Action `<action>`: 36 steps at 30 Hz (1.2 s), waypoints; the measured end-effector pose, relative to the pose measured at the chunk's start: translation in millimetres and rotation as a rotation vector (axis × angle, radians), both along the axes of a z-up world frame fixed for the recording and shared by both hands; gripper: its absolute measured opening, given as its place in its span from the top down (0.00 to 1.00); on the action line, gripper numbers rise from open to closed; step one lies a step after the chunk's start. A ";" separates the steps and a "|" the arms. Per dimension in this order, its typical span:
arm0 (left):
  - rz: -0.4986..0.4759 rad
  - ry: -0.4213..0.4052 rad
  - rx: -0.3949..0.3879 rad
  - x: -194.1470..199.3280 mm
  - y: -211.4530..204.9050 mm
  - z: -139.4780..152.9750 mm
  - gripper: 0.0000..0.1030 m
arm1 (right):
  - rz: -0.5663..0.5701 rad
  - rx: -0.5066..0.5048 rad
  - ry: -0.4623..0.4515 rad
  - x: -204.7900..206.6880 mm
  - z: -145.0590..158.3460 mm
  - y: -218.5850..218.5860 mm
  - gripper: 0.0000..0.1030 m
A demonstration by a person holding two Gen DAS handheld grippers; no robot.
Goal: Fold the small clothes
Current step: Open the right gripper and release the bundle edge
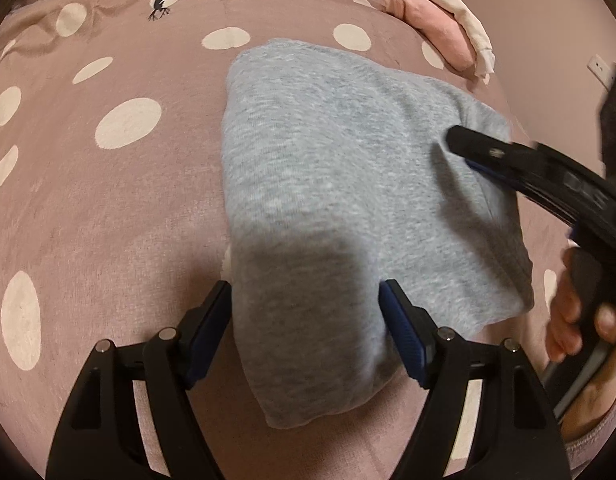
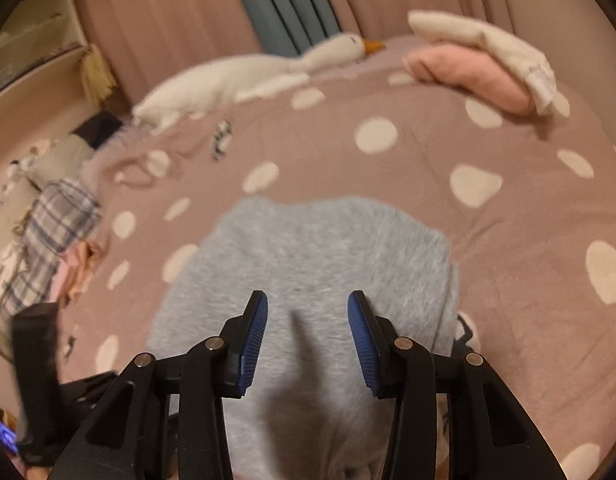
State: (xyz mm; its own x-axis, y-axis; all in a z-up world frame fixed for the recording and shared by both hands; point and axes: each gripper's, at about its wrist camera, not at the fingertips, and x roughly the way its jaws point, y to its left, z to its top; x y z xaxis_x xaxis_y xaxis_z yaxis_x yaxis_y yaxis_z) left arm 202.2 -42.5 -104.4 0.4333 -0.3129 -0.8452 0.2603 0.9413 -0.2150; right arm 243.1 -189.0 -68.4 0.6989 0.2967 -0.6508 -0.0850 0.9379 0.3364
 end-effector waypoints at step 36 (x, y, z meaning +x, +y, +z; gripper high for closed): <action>-0.006 0.018 0.020 -0.8 -6.0 -3.3 0.26 | 0.073 -0.026 0.118 -51.4 -9.6 -1.0 0.71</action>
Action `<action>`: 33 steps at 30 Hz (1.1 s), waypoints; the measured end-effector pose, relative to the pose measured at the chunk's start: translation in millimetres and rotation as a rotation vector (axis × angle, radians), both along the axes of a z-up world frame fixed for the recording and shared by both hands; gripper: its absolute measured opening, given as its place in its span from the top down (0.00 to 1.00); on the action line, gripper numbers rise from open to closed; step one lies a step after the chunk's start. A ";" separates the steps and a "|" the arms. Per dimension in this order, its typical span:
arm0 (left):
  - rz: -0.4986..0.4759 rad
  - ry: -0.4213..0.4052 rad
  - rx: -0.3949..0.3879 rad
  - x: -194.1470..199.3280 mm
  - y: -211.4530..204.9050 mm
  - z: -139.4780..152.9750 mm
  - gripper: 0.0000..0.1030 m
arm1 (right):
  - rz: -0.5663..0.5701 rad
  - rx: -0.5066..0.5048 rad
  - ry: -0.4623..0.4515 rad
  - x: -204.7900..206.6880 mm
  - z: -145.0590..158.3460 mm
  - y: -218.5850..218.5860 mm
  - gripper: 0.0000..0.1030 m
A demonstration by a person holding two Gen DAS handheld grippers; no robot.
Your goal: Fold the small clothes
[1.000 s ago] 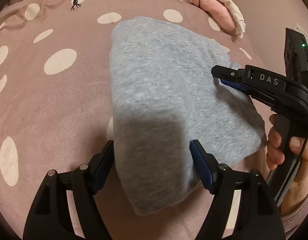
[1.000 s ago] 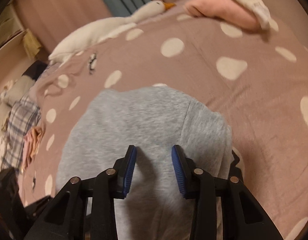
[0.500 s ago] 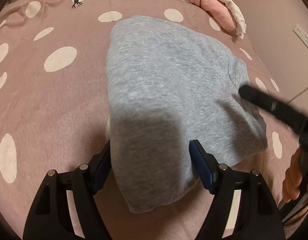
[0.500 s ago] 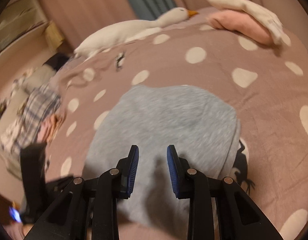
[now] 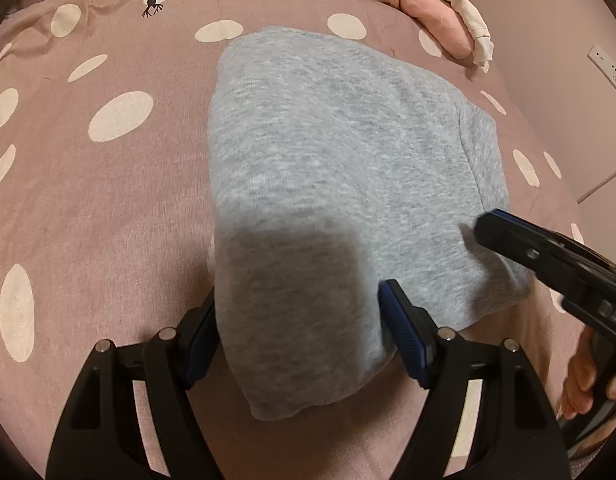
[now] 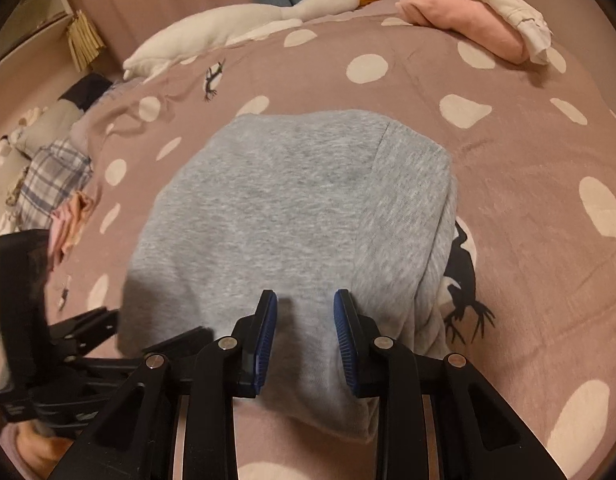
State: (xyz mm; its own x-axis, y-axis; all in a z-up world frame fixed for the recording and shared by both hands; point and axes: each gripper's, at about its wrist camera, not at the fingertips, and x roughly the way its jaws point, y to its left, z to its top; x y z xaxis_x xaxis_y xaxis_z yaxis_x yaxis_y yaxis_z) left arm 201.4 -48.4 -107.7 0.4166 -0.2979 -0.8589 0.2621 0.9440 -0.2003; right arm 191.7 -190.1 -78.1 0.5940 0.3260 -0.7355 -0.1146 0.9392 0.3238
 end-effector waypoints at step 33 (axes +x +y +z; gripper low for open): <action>0.015 -0.030 -0.225 81.4 -14.7 44.1 0.57 | -0.020 0.114 -0.034 -18.0 -21.2 -18.4 0.71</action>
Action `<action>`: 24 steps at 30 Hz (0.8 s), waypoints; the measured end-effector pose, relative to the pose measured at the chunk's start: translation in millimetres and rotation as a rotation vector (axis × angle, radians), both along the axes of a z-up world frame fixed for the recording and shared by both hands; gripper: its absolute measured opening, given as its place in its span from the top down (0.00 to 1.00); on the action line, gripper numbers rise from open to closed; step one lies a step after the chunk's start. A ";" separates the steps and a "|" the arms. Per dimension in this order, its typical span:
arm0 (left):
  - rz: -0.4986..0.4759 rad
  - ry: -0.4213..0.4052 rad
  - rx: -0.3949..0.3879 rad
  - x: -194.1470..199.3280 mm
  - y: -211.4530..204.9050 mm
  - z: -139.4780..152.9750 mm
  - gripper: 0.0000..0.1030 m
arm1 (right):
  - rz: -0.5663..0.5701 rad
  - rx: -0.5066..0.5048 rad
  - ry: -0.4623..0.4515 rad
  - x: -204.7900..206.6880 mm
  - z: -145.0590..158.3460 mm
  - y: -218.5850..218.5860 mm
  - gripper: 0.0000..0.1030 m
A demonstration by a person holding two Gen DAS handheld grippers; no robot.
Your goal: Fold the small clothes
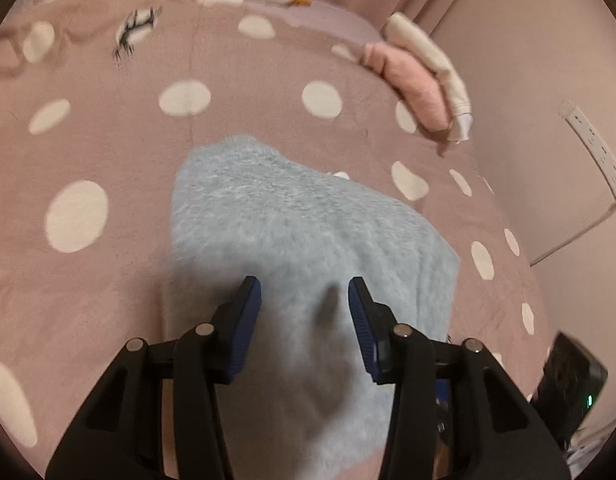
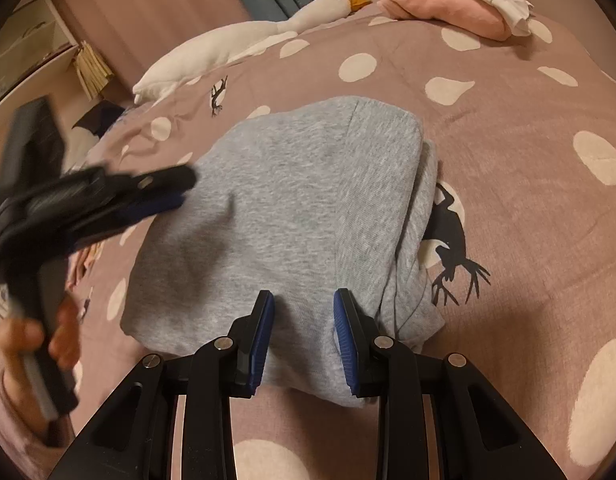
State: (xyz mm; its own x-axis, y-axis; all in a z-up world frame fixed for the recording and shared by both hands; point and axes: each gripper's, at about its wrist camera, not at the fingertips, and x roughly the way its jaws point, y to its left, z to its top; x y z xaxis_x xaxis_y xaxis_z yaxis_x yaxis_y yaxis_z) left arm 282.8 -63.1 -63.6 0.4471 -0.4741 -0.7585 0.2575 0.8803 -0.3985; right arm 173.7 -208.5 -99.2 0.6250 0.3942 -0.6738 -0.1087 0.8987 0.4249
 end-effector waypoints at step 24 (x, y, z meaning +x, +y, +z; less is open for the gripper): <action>-0.167 -0.001 0.033 -71.8 13.1 -17.9 0.61 | -0.010 0.002 0.008 2.4 1.0 0.3 0.71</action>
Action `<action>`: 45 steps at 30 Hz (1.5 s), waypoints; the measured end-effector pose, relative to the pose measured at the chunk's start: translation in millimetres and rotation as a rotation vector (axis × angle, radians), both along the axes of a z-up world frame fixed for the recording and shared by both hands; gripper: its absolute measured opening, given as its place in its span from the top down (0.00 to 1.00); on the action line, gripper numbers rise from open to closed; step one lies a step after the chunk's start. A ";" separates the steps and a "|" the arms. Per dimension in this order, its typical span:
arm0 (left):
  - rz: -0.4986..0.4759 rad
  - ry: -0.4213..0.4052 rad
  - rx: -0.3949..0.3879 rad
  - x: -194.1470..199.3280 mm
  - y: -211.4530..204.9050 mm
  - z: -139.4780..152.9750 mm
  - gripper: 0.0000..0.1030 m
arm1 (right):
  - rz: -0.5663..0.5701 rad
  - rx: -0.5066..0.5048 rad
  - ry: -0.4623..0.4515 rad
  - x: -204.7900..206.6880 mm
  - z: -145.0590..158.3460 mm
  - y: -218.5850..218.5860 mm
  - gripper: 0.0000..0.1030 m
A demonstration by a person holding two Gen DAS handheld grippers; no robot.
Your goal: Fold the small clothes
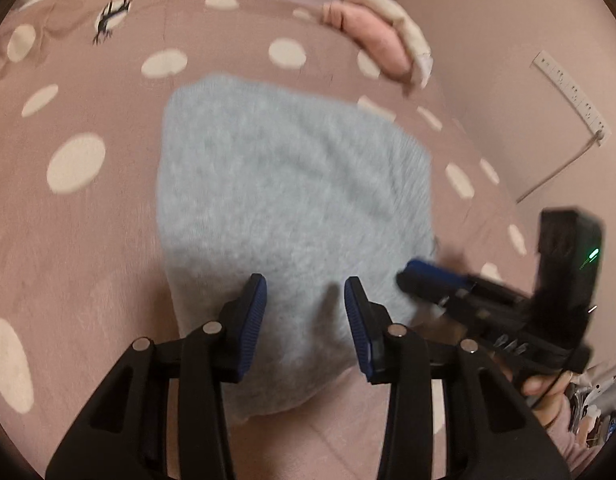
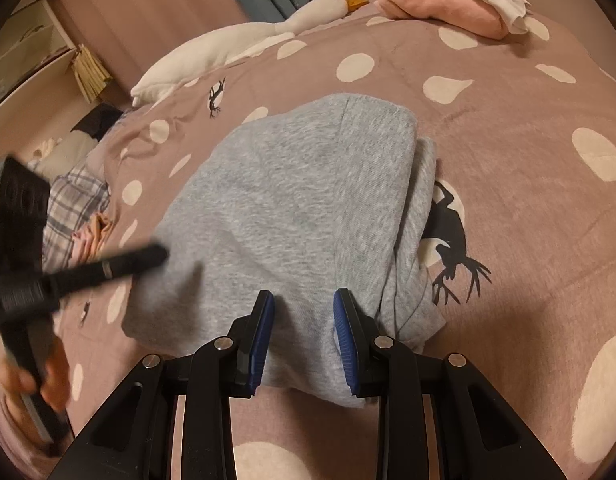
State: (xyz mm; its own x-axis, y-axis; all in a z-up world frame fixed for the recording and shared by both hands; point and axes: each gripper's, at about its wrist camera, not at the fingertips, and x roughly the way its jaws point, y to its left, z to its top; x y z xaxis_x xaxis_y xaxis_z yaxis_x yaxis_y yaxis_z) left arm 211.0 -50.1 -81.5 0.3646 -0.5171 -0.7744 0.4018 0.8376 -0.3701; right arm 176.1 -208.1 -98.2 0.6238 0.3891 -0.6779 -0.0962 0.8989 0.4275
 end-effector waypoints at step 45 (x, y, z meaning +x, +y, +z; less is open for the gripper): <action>0.012 -0.037 0.028 4.4 -3.5 -8.2 0.57 | -0.003 -0.352 -0.063 2.4 30.0 23.7 0.71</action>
